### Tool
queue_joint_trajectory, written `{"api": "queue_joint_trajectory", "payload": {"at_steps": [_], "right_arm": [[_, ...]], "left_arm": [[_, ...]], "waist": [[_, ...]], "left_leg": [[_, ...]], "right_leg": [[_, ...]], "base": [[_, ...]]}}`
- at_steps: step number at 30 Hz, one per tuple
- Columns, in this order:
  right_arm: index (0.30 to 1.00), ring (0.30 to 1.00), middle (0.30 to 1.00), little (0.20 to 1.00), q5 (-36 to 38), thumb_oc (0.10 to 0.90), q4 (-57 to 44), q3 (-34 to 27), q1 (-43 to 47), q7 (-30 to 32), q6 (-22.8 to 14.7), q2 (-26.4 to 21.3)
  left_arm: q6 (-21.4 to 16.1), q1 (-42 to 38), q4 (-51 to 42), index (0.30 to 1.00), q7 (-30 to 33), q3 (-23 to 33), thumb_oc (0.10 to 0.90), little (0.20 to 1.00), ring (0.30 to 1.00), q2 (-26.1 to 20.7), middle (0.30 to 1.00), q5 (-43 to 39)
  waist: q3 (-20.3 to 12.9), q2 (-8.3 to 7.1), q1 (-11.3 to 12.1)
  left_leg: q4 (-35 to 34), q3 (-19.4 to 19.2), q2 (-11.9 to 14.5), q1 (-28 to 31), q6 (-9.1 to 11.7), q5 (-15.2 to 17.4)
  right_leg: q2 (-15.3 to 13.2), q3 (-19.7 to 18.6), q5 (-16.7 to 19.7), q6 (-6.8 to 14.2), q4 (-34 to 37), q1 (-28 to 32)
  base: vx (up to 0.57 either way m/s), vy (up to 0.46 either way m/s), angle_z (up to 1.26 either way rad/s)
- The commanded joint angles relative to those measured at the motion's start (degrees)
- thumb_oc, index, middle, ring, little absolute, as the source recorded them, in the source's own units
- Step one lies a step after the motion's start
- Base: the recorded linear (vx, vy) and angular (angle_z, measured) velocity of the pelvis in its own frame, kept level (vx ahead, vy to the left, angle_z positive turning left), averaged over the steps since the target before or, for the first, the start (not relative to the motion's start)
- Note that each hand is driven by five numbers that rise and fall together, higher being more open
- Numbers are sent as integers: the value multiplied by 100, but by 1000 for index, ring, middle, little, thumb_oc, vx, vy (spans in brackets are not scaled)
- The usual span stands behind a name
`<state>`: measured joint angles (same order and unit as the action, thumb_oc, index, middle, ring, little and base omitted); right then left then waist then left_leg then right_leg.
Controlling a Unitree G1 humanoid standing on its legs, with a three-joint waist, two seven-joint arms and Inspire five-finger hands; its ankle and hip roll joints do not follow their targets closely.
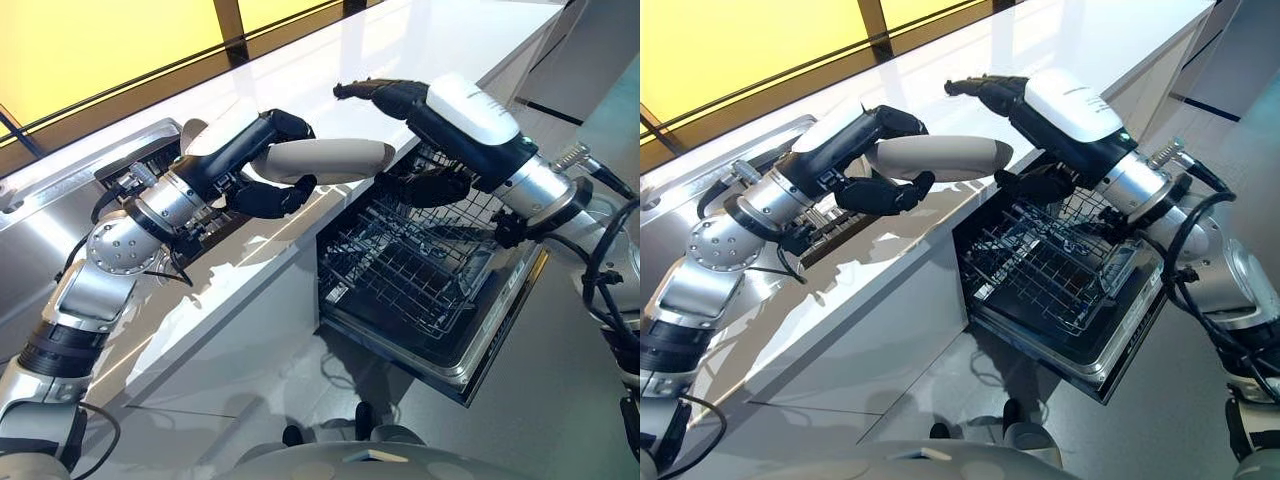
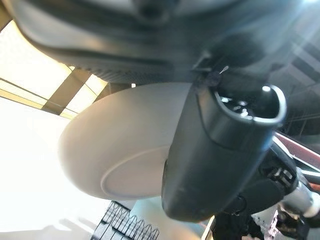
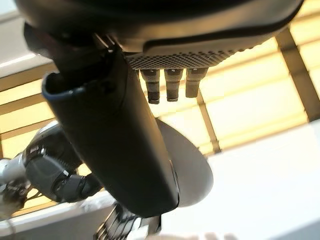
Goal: Pick up plates and place into dishwasher.
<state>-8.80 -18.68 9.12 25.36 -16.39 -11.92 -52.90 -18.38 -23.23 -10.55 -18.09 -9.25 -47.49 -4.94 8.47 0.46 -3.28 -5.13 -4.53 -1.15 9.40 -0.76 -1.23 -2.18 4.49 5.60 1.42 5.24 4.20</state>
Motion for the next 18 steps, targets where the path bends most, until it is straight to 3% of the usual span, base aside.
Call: {"api": "queue_joint_trajectory", "payload": {"at_steps": [1,4,5,6,11,18], "right_arm": [[900,900,900,900,616,800,59,-30,1094,81,8,41],[900,900,900,900,934,800,146,150,1128,-258,271,106],[625,625,625,579,1039,479,153,187,1102,-310,387,126],[300,300,300,200,1152,100,198,223,1071,-361,507,175],[300,300,300,200,1585,100,478,331,969,-279,653,470],[300,300,300,200,1510,100,714,130,717,554,476,860]], "left_arm": [[-407,-1090,-275,300,71,-349,100,200,300,-85,300,-728],[-522,-1109,-217,300,124,-422,100,200,300,-87,300,-646],[-536,-1113,-214,300,148,-444,100,200,300,-98,300,-654],[-548,-1097,-213,300,184,-454,100,200,300,-76,300,-662],[-693,-1025,-132,300,302,-471,100,200,300,49,300,-572],[-678,-820,-31,300,758,-428,100,200,300,235,300,-45]], "waist": [[-402,-62,100],[-404,-67,117],[-405,-68,119],[-406,-71,125],[-380,-81,146],[-349,-52,184]], "left_leg": [[13,109,-449,-95,-182,530],[13,137,-449,-95,-180,525],[13,141,-447,-97,-177,521],[13,144,-446,-97,-176,516],[13,157,-444,-82,-175,519],[13,172,-440,-69,-184,524]], "right_leg": [[331,210,-768,296,-376,122],[328,237,-771,289,-366,141],[323,249,-768,289,-360,146],[321,257,-766,286,-353,156],[315,300,-770,274,-326,198],[313,365,-792,262,-322,233]], "base": [[37,-6,13],[19,-5,6],[34,-2,2],[31,-1,3],[12,0,2],[0,0,0]]}}
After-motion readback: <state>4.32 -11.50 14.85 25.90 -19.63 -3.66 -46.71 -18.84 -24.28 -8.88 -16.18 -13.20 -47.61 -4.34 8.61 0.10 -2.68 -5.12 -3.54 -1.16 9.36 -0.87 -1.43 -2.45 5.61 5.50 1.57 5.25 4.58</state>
